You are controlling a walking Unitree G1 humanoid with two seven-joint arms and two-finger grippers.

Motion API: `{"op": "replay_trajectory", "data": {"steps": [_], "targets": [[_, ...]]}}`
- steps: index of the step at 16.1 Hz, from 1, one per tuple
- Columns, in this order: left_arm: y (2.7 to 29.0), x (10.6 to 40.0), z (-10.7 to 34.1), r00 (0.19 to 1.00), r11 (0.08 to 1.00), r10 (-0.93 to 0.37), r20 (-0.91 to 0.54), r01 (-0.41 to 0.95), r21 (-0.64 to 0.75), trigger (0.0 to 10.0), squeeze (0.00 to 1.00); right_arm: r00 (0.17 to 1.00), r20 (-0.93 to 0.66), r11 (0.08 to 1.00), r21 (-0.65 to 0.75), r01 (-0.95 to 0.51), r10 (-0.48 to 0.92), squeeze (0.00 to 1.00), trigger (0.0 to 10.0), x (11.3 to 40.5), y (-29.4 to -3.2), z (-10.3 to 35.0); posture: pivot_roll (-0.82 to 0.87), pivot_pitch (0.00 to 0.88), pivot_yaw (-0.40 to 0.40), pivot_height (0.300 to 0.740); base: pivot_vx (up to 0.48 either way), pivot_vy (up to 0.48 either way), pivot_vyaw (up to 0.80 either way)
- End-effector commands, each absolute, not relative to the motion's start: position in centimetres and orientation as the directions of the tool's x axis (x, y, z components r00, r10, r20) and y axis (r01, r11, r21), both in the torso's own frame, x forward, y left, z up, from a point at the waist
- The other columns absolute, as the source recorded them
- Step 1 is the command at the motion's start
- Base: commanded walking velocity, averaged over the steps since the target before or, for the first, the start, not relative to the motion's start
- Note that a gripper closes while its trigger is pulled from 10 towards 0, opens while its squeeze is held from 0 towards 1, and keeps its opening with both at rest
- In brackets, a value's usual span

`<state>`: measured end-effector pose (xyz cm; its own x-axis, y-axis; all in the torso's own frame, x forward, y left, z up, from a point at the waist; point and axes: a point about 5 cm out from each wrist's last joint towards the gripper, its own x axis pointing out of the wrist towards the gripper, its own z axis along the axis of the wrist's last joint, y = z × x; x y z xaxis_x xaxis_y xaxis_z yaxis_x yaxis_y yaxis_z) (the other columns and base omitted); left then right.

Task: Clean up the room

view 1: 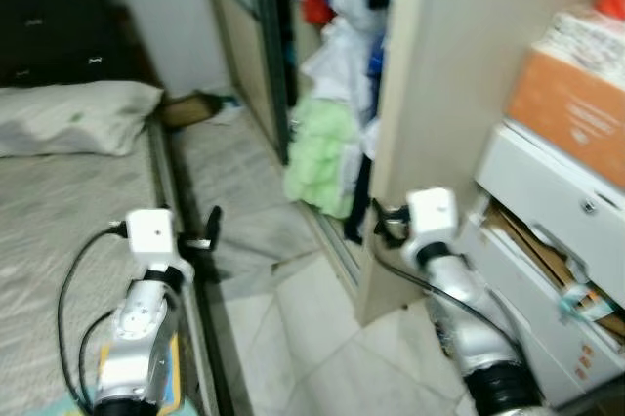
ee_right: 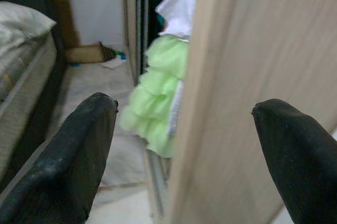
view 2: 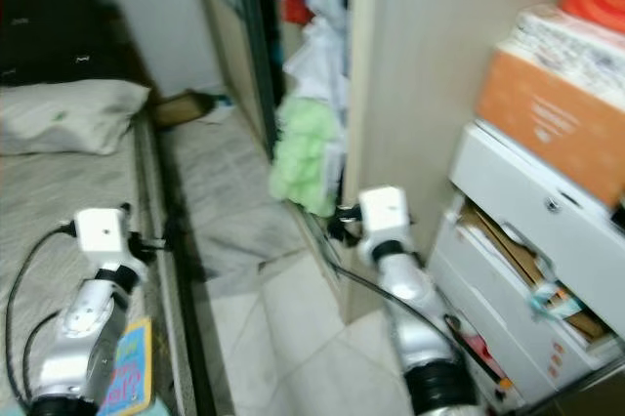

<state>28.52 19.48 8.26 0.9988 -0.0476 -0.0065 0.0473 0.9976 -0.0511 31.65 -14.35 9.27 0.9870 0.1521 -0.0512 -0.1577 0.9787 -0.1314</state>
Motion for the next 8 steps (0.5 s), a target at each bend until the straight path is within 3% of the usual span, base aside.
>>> {"op": "replay_trajectory", "data": {"steps": [1, 8], "targets": [[20.07, 28.54, 8.59, 0.999, 0.999, -0.036, -0.002, 0.036, -0.026, 10.0, 0.0, 0.983, -0.032, 0.976, -0.117, -0.186, 0.183, 0.0, 10.0, 31.88, -13.14, 9.71, -0.1, 0.026, 0.021, 0.74, 0.0, 0.0, 0.68], [19.99, 28.54, 8.5, 0.999, 0.999, -0.043, -0.005, 0.043, -0.021, 10.0, 0.0, 0.98, -0.028, 0.973, -0.118, -0.197, 0.195, 0.0, 10.0, 31.95, -12.97, 9.76, -0.09, 0.016, 0.021, 0.74, 0.0, 0.0, 0.76]]}}
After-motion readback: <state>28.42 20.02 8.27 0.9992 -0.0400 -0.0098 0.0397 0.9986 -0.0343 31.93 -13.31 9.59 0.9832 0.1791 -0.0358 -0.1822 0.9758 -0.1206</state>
